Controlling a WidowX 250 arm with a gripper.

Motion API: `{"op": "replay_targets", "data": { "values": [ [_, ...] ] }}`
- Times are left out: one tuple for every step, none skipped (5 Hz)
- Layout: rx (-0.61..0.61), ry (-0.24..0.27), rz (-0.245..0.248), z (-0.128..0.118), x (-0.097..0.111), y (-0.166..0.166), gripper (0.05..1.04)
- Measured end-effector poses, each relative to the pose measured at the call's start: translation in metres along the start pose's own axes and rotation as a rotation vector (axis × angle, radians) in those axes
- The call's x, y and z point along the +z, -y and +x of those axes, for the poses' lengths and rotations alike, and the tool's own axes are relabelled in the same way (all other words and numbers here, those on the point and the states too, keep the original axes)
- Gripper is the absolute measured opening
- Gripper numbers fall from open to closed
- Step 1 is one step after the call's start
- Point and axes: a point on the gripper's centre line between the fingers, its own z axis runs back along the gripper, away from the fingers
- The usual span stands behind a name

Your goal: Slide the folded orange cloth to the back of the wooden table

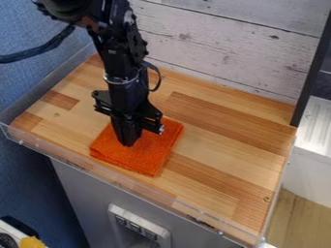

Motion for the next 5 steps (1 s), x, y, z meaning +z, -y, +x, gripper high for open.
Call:
{"op": "replay_targets", "data": {
  "values": [
    [0.002, -0.003, 0.000, 0.000, -0.006, 0.000, 0.063],
    [0.000, -0.029, -0.005, -0.003, -0.013, 0.000, 0.063],
    [-0.003, -0.059, -0.010, -0.005, -0.017, 0.001, 0.063],
    [-0.024, -0.075, -0.014, 0.009, -0.021, -0.003, 0.063],
    [-0.018, -0.075, -0.015, 0.029, -0.023, -0.017, 0.063]
  ]
}}
